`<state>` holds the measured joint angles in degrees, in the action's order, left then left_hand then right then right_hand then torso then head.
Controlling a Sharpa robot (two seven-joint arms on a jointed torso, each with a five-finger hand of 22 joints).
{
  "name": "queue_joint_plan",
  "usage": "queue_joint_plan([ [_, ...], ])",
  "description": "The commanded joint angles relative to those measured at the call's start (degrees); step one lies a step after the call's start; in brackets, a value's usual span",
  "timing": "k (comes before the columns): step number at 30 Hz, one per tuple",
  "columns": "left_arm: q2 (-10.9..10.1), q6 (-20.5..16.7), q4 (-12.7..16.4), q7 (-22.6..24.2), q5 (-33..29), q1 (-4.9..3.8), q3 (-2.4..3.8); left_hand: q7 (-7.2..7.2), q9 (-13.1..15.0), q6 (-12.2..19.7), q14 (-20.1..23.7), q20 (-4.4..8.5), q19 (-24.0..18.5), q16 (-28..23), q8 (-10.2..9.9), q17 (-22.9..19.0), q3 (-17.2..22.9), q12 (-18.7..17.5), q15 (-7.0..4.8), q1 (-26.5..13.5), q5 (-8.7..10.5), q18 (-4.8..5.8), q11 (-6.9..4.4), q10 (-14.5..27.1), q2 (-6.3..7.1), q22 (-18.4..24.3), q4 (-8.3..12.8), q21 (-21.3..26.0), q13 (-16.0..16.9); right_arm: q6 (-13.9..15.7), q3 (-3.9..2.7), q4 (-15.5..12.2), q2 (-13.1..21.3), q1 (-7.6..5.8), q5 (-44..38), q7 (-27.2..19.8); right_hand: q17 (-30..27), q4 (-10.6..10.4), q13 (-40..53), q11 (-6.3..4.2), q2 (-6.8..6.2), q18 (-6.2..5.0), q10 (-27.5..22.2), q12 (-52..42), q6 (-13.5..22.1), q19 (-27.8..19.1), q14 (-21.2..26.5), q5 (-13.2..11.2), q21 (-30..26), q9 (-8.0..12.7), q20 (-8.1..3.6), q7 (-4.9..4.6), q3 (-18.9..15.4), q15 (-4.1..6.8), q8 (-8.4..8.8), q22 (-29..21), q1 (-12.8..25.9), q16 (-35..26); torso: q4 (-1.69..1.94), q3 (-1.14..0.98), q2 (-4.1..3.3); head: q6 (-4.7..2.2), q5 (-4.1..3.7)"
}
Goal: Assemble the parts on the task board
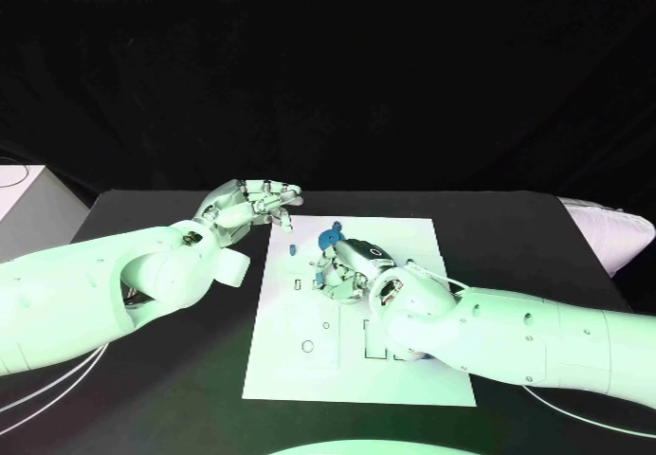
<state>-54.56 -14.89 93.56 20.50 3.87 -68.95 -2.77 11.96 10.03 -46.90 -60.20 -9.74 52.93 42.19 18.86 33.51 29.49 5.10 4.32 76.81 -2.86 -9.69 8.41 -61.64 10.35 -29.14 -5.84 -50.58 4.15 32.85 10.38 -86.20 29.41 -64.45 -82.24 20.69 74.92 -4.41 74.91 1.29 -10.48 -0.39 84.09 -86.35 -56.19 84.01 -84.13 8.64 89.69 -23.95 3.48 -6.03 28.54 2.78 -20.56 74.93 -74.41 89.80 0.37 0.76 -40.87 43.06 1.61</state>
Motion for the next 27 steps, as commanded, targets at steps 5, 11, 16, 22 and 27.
queue_joint_plan([
  [5, 0.13, 1.14, -0.03, 0.22, -0.12, -0.03, 0.01, 0.74, 0.08, 0.36, 0.38, -0.04, -0.55, 0.19, -0.31, 0.06, 0.41, -0.25, 0.15, -0.57, -0.02, -0.8, 0.34, -0.15, -0.2, -0.06, -0.02, -0.31, 0.05, 0.15, 0.09, 0.42, 0.03, 0.27, -0.84, -0.22, 15.08, 0.22, 11.34, 0.21, 0.11, 0.39, 2.24, 0.28, 0.13, 5.99, -5.87, 0.13, 0.31, -1.97, 0.08, 0.08, 0.22, -0.36, -0.18, 15.07, 0.29, 0.2, 0.07, 0.04, 0.04, 0.16, -0.12],
  [11, 0.17, 1.21, -0.07, 0.21, -0.12, -0.02, 0.01, 0.74, 0.08, 0.36, 0.38, -0.04, -0.55, 0.19, -0.31, 0.06, 0.41, -0.25, 0.15, -0.57, -0.02, -0.8, 0.34, -0.15, -0.2, -0.06, -0.02, -0.31, 0.05, -0.14, 0.15, 0.77, -0.14, 0.51, -0.86, -0.12, 15.08, 0.24, 11.28, 0.24, 0.01, 0.39, 2.17, 0.35, 0.22, 5.99, -5.87, 0.12, 0.31, -1.95, 0.11, 0.03, 0.2, -0.39, -0.18, 15.07, 0.36, 0.2, 0.07, 0.05, 0.02, 0.33, 0.07],
  [16, 0.19, 1.24, -0.13, 0.21, -0.12, -0.02, 0.0, 0.74, 0.08, 0.36, 0.38, -0.04, -0.55, 0.19, -0.31, 0.06, 0.41, -0.25, 0.15, -0.57, -0.02, -0.8, 0.34, -0.15, -0.2, -0.06, -0.02, -0.31, 0.05, -0.32, 0.21, 1.02, -0.19, 0.7, -0.91, -0.05, 15.08, 0.24, 11.28, 0.24, 0.01, 0.39, 2.17, 0.35, 0.22, 5.99, -5.87, 0.12, 0.31, -1.95, 0.11, 0.03, 0.2, -0.39, -0.18, 15.07, 0.36, 0.2, 0.04, 0.04, 0.08, 0.46, 0.18],
  [22, 0.2, 1.23, -0.17, 0.19, -0.12, -0.02, 0.0, 0.74, 0.08, 0.36, 0.38, -0.04, -0.55, 0.19, -0.31, 0.06, 0.41, -0.25, 0.15, -0.57, -0.02, -0.8, 0.34, -0.15, -0.2, -0.06, -0.02, -0.31, 0.05, -0.47, 0.25, 1.2, -0.22, 0.86, -0.93, -0.05, 15.06, 0.23, 11.2, 0.31, -0.13, 0.39, 2.08, 0.45, 0.38, 5.99, -5.86, 0.09, 0.31, -1.92, 0.16, -0.05, 0.19, -0.45, -0.18, 15.07, 0.52, 0.19, -0.01, 0.06, 0.04, 0.53, 0.23],
  [27, 0.25, 1.26, -0.26, 0.16, -0.12, -0.02, 0.0, 0.74, 0.08, 0.36, 0.38, -0.04, -0.55, 0.19, -0.31, 0.06, 0.41, -0.25, 0.15, -0.57, -0.02, -0.8, 0.34, -0.15, -0.2, -0.06, -0.02, -0.31, 0.05, -0.3, 0.27, 1.29, -0.28, 0.99, -0.99, -0.08, 15.02, 0.26, 10.96, 0.43, -0.41, 0.39, 1.83, 0.7, 0.7, 5.99, -5.86, -0.04, 0.31, -1.85, 0.25, -0.19, 0.13, -0.55, -0.14, 15.07, 0.71, 0.17, 0.02, 0.07, 0.06, 0.51, 0.19],
])
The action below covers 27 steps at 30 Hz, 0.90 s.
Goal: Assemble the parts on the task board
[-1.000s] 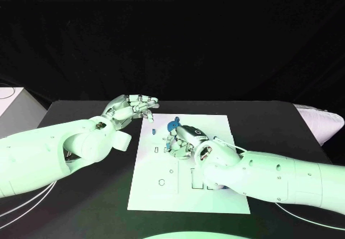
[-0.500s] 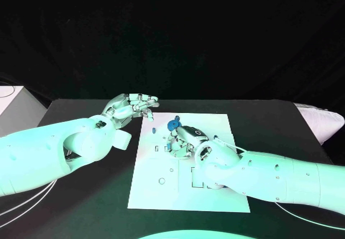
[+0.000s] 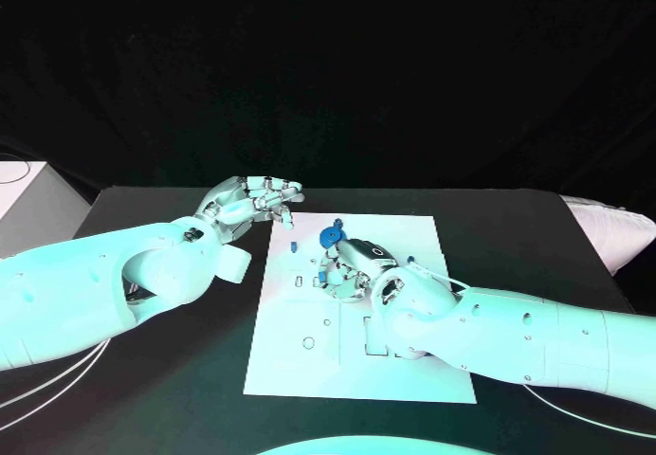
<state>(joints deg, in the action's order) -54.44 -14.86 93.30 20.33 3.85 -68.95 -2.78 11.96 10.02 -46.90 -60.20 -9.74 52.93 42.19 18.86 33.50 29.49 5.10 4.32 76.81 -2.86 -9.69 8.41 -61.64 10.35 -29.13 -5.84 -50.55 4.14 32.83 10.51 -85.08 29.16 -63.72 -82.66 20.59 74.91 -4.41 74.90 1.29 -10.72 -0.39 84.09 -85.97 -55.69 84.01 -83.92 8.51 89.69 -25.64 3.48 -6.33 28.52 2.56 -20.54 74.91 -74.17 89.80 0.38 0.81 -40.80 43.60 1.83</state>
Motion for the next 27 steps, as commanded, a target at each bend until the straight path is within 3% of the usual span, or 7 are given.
queue_joint_plan([
  [1, 0.14, 1.22, -0.04, 0.32, -0.09, -0.02, 0.02, 0.75, 0.09, 0.36, 0.38, -0.04, -0.55, 0.19, -0.31, 0.07, 0.41, -0.25, 0.15, -0.57, -0.02, -0.8, 0.34, -0.15, -0.2, -0.07, -0.02, -0.34, 0.06, -0.21, 0.14, 0.18, -0.03, 0.27, -0.58, 0.0, 15.01, 0.27, 10.9, 0.48, -0.25, 0.39, 1.75, 0.4, 0.34, 5.99, -6.06, 0.04, 0.31, -0.12, 0.28, 0.05, 0.15, -0.37, -0.13, 15.09, 0.53, 0.16, 0.02, 0.03, 0.01, -0.03, -0.01],
  [15, 0.23, 1.27, -0.53, 0.23, -0.08, -0.02, 0.02, 0.74, 0.12, 0.38, 0.43, -0.07, -0.7, 0.23, -0.3, 0.07, 0.48, -0.26, 0.16, -0.6, -0.02, -0.81, 0.34, -0.14, -0.22, -0.14, 0.05, -0.49, 0.06, 0.26, 0.16, 0.06, 0.03, 0.34, -0.37, -0.63, 14.63, 0.14, 9.59, 1.55, -1.36, 0.39, 0.26, 1.88, 3.13, 5.99, -5.97, -0.64, 0.31, 0.77, 1.06, -1.18, -0.05, -1.27, 0.96, 15.09, 1.49, 0.0, -0.01, 0.07, 0.01, -0.01, 0.03],
  [27, 0.31, 1.34, -0.77, 0.21, -0.07, -0.01, 0.01, 0.74, 0.12, 0.38, 0.43, -0.07, -0.7, 0.23, -0.3, 0.07, 0.48, -0.26, 0.16, -0.6, -0.02, -0.81, 0.34, -0.14, -0.22, -0.14, 0.05, -0.49, 0.06, 0.58, 0.17, 0.01, 0.13, 0.35, -0.32, -0.76, 14.53, 0.12, 9.52, 1.62, -1.35, 0.39, 0.18, 1.96, 3.28, 5.99, -5.94, -0.67, 0.31, 0.84, 1.12, -1.25, -0.03, -1.33, 1.03, 15.09, 1.51, -0.05, 0.02, 0.03, -0.01, -0.04, -0.01],
])
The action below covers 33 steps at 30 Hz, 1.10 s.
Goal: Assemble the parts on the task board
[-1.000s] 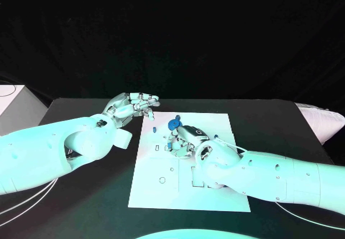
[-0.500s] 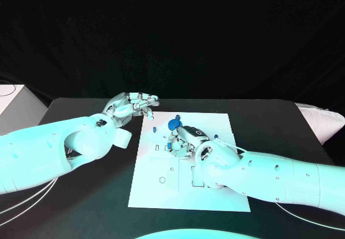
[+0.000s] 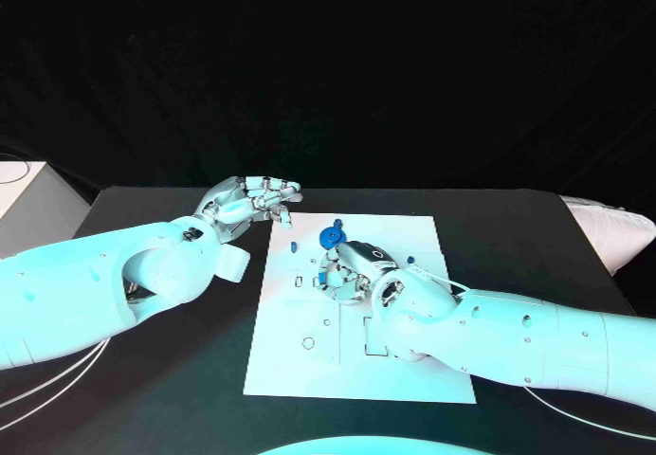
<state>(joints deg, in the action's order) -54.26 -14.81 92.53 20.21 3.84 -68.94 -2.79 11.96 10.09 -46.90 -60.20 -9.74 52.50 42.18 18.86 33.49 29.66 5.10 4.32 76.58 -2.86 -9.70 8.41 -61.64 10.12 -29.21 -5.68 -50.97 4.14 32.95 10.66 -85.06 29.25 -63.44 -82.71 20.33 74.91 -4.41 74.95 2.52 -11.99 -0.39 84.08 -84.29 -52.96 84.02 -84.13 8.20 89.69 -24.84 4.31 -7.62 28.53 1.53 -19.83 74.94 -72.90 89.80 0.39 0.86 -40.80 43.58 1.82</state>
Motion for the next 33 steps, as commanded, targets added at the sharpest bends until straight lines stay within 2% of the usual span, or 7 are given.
queue_joint_plan([
  [1, 0.13, 1.3, -0.01, 0.34, -0.06, -0.02, 0.01, 0.74, 0.05, 0.39, 0.43, -0.07, -0.27, 0.23, -0.31, 0.08, 0.31, -0.26, 0.16, -0.37, -0.02, -0.8, 0.34, -0.14, 0.01, -0.06, -0.12, -0.07, 0.06, 0.49, 0.01, -0.01, 0.04, 0.06, -0.27, -0.5, 14.53, 0.12, 9.47, 0.4, -0.08, 0.39, 0.18, 0.28, 0.55, 5.98, -5.73, -0.35, 0.31, 0.04, 0.29, 0.04, -0.04, -0.31, 0.32, 15.06, 0.24, -0.05, 0.0, -0.02, -0.02, -0.02, -0.01],
  [15, 0.21, 1.36, -0.11, 0.34, -0.06, -0.01, 0.0, 0.74, 0.05, 0.39, 0.43, -0.07, -0.27, 0.23, -0.31, 0.08, 0.31, -0.26, 0.16, -0.37, -0.02, -0.8, 0.34, -0.14, 0.01, -0.06, -0.12, -0.07, 0.06, 0.67, 0.02, -0.04, 0.11, 0.09, -0.25, -0.7, 14.44, 0.14, 9.1, 0.65, -0.41, 0.35, -0.26, 0.71, 1.13, 5.92, -5.7, -0.54, 0.19, 0.28, 0.51, -0.24, -0.17, -0.53, 0.6, 14.95, 0.36, -0.09, -0.02, -0.04, -0.03, -0.13, -0.02],
  [16, 0.21, 1.37, -0.11, 0.34, -0.06, -0.01, 0.0, 0.74, 0.05, 0.39, 0.43, -0.07, -0.27, 0.23, -0.31, 0.08, 0.31, -0.26, 0.16, -0.37, -0.02, -0.8, 0.34, -0.14, 0.01, -0.06, -0.12, -0.07, 0.06, 0.67, 0.02, -0.05, 0.13, 0.09, -0.25, -0.76, 14.45, 0.44, 8.79, 0.85, -0.9, 0.3, -0.63, 1.05, 1.69, 5.81, -5.71, -1.0, 0.0, 0.48, 0.69, -0.46, -0.33, -0.72, 0.85, 14.8, 0.13, -0.09, -0.01, -0.04, -0.04, -0.17, -0.02],
  [23, 0.22, 1.43, -0.15, 0.32, -0.06, -0.01, 0.0, 0.74, 0.05, 0.39, 0.43, -0.07, -0.27, 0.23, -0.31, 0.08, 0.31, -0.26, 0.16, -0.37, -0.02, -0.8, 0.34, -0.14, 0.01, -0.06, -0.12, -0.07, 0.06, 0.99, 0.02, -0.05, 0.15, 0.09, -0.23, -0.98, 14.27, 0.33, 6.93, 1.4, -1.44, 0.16, -2.68, 3.06, 3.1, 5.55, -5.65, -3.42, -0.47, 1.04, 1.21, -1.03, -1.26, -1.22, 1.46, 14.41, 0.28, -0.17, 0.01, -0.05, -0.03, -0.17, -0.04],
  [33, 0.3, 1.67, -0.25, 0.16, -0.05, 0.0, -0.02, 0.74, 0.05, 0.39, 0.43, -0.07, -0.27, 0.23, -0.31, 0.08, 0.31, -0.26, 0.16, -0.37, -0.02, -0.8, 0.34, -0.14, 0.01, -0.06, -0.12, -0.07, 0.06, 1.37, 0.02, -0.13, 0.19, 0.12, -0.09, -1.31, 13.77, 0.13, 5.63, 1.78, -1.52, -0.09, -4.08, 4.44, 4.49, 5.08, -5.52, -3.87, -1.33, 1.55, 1.52, -1.45, -2.06, -1.54, 2.19, 13.72, 0.17, -0.4, 0.03, -0.05, 0.0, -0.26, -0.05],
])
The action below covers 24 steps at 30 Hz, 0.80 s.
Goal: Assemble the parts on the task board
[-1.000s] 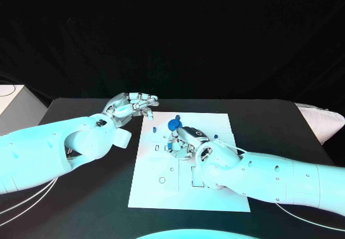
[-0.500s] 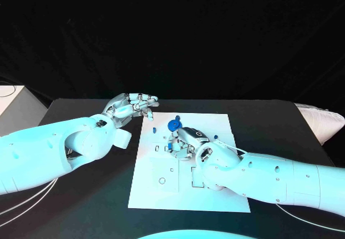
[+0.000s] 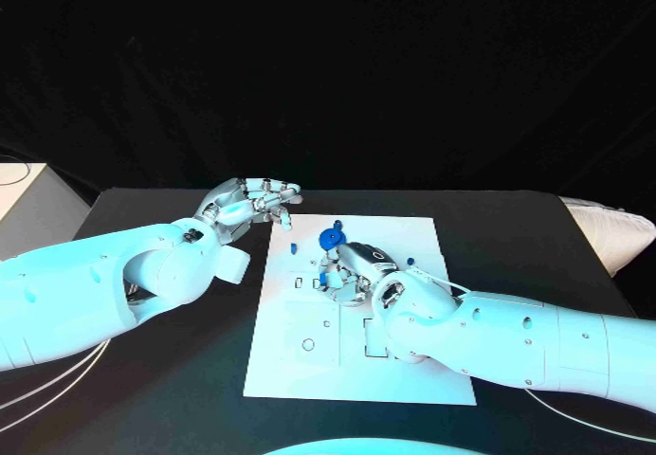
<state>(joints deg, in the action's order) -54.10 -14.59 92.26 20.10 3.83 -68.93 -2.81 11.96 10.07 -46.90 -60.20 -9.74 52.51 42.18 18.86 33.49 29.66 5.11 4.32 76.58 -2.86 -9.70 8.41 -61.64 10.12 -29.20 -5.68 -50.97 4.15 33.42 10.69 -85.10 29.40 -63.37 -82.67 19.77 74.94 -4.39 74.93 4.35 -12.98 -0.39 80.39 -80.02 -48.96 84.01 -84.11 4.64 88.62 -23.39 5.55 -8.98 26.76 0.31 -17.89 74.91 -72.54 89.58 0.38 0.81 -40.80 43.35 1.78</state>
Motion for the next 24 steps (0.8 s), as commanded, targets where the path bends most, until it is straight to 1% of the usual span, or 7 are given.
queue_joint_plan([
  [1, 0.14, 1.45, 0.02, 0.26, -0.05, -0.01, 0.01, 0.74, 0.07, 0.39, 0.43, -0.07, -0.28, 0.23, -0.3, 0.09, 0.31, -0.26, 0.16, -0.37, -0.02, -0.81, 0.34, -0.14, 0.01, -0.08, -0.12, -0.07, 0.06, 0.94, -0.01, -0.11, 0.05, 0.05, -0.11, -0.8, 13.69, 0.09, 5.54, -0.03, -0.58, -0.1, -0.51, 0.29, 0.57, 5.06, -5.53, -0.38, -0.3, 0.13, 0.31, -0.11, -0.42, -0.35, 0.29, 13.72, -0.17, -0.2, 0.04, 0.02, 0.01, -0.04, -0.01],
  [9, 0.19, 1.52, -0.19, -0.01, 0.08, 0.0, 0.0, 0.73, 0.11, 0.43, 0.5, -0.09, -0.44, 0.26, -0.31, 0.09, 0.39, -0.28, 0.17, -0.4, -0.02, -0.81, 0.35, -0.12, 0.02, -0.16, -0.02, -0.26, 0.06, 2.39, -0.01, -0.93, 0.61, 0.1, 0.49, -2.31, 13.6, -0.52, 5.18, 0.14, -1.0, -0.14, -0.85, 0.55, 1.11, 4.98, -5.5, -0.78, -0.46, 0.42, 0.53, -0.25, -2.32, -0.52, 0.55, 13.61, 0.17, -0.25, 0.03, 0.01, 0.02, -0.22, -0.01],
  [11, 0.19, 1.97, -0.49, -0.89, 0.66, 0.0, 0.0, 0.74, 0.11, 0.47, 0.53, -0.1, -0.48, 0.26, -0.33, 0.09, 0.35, -0.3, 0.19, -0.47, -0.01, -0.8, 0.37, -0.08, 0.07, -0.17, -0.03, -0.28, 0.05, 2.44, -0.02, -1.42, 1.02, 0.11, 1.14, -3.31, 13.63, -1.53, 5.08, 0.44, -1.04, -0.16, -0.88, 0.48, 2.48, 4.96, -5.51, 1.49, -0.54, 0.91, 0.72, -0.58, -6.39, -0.75, 1.42, 13.57, 0.22, -0.24, -0.02, 0.02, 0.1, -0.3, 0.08],
  [13, 0.19, 2.96, -0.92, -2.5, 1.87, 0.0, -0.01, 0.7, 0.08, 0.88, 0.64, -0.24, -0.81, 0.35, -0.52, 0.13, -0.24, -0.06, 0.28, -1.49, 0.0, -0.77, 0.31, -0.44, 0.4, -0.19, -0.52, -0.35, 0.2, 2.49, -0.08, -2.1, 1.6, 0.07, 1.84, -4.58, 13.64, -5.41, 4.84, 1.15, 1.26, -0.21, -1.02, 0.25, 3.48, 4.87, -5.51, 1.6, -0.75, 1.79, 1.34, -1.19, -19.07, -1.28, 2.92, 13.45, -4.1, -0.24, -0.04, 0.02, 0.19, -0.42, 0.17],
  [16, 0.17, 4.31, -1.24, -4.51, 4.24, 0.0, 0.0, -0.11, 0.62, -0.28, -1.33, 0.15, -0.64, 3.11, 0.45, 1.7, -1.66, 3.66, -0.58, -2.81, -0.01, -0.92, -0.81, -5.12, 0.47, -0.41, -1.29, -0.94, 2.09, 2.6, -0.25, -3.04, 2.42, -0.2, 3.31, -6.8, 13.7, -11.02, 4.73, 1.0, 1.84, -0.27, -1.0, 0.04, 5.15, 4.79, -5.52, 1.99, -0.94, 2.29, 1.11, -0.77, -24.41, -1.27, 3.99, 13.34, -7.16, -0.22, -0.05, 0.06, 0.32, -0.56, 0.03],
  [21, 0.15, 5.74, -1.9, -8.64, 9.34, -0.03, 0.03, -0.79, 4.0, 3.68, -3.27, 1.09, 0.84, 15.41, 6.57, 10.19, -8.37, 23.77, -1.44, -4.86, 0.06, -0.75, -1.37, 1.39, -1.57, -3.1, -5.11, -6.12, 16.4, 1.52, -0.65, -4.5, 4.21, -1.82, 10.06, -15.07, 13.68, -12.21, 4.75, 0.89, 2.95, -0.34, -0.91, -0.11, 4.92, 4.65, -5.52, 2.43, -1.24, 2.18, 1.17, -1.05, -24.45, -1.18, 3.7, 13.13, -8.7, -0.23, -0.13, 0.15, 0.65, -0.87, -0.07],
  [24, 0.19, 5.76, -2.58, -10.03, 11.5, -0.14, 0.09, -1.62, 5.78, 3.19, -11.8, 1.74, 4.45, 27.1, 10.64, 23.95, -9.72, 35.59, -2.22, -5.74, -0.03, -0.02, -2.44, 3.32, -3.19, -9.31, -8.01, -11.51, 24.01, -0.18, -1.22, -5.04, 5.18, -2.64, 15.56, -18.07, 13.43, -11.9, 4.65, 0.88, 3.92, -0.55, -1.08, -0.08, 3.76, 4.25, -5.45, 4.8, -2.02, 1.83, 1.15, -1.07, -23.3, -1.16, 2.8, 12.58, -10.27, -0.36, -0.16, 0.13, 0.96, -0.87, -0.07],
])
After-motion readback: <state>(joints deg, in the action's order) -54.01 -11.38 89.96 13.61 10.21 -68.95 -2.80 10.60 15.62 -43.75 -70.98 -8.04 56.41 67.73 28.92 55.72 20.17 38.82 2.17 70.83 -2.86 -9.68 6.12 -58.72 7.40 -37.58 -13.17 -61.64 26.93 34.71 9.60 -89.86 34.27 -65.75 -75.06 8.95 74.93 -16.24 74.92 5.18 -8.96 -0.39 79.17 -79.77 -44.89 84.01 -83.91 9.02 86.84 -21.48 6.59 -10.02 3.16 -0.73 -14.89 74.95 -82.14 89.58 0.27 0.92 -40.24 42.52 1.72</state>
